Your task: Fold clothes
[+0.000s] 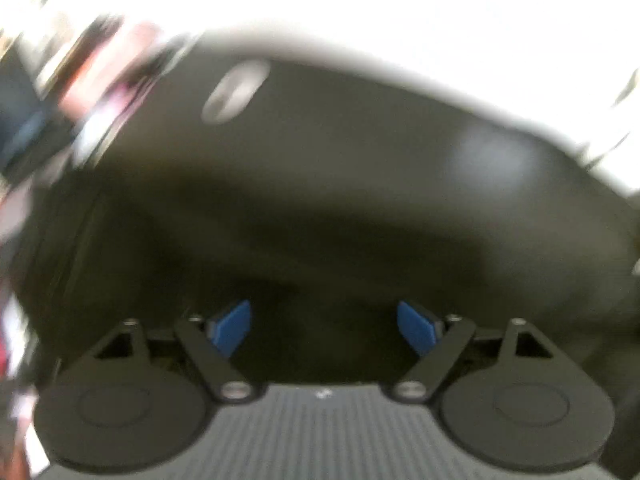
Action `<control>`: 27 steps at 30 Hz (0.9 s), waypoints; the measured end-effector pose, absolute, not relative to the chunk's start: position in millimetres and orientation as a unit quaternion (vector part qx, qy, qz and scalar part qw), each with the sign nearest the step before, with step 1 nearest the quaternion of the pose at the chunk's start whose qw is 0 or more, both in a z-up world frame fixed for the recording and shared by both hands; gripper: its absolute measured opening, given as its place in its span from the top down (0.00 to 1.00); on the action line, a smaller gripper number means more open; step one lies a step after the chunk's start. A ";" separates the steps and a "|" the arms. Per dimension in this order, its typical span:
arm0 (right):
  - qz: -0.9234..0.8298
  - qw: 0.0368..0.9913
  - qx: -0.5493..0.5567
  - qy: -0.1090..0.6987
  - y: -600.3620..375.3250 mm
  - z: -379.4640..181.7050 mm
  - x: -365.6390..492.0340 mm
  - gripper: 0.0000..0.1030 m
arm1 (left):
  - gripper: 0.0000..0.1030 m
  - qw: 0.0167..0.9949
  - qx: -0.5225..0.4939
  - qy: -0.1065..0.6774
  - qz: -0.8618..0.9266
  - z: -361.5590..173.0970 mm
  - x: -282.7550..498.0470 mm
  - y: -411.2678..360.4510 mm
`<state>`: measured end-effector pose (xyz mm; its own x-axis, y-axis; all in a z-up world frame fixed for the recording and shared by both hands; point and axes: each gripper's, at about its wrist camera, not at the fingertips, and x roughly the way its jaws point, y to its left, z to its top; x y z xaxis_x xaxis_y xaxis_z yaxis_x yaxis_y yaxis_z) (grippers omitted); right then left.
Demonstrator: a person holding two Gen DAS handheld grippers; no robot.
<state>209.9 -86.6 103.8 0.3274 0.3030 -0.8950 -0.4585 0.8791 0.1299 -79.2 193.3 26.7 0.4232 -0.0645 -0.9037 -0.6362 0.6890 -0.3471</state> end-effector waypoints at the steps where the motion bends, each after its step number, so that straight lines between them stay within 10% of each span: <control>1: 0.208 0.839 -0.063 0.499 -90.0 112.2 224.8 0.22 | 0.10 0.769 -0.349 0.503 0.186 27.1 -79.5 194.5; 14: 0.307 0.688 -0.023 0.657 -96.6 64.2 183.8 0.21 | 0.09 0.766 -0.361 0.500 0.183 23.9 -79.6 201.5; 27: 0.154 0.864 0.010 0.480 -125.4 101.5 309.4 0.24 | 0.08 0.769 -0.352 0.501 0.184 20.9 -76.2 200.3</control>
<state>309.4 -125.4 101.5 0.4916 0.2747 -0.8264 -0.2560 0.9526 0.1644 -76.2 200.3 20.9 0.4298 -0.0699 -0.9002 -0.6354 0.6850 -0.3565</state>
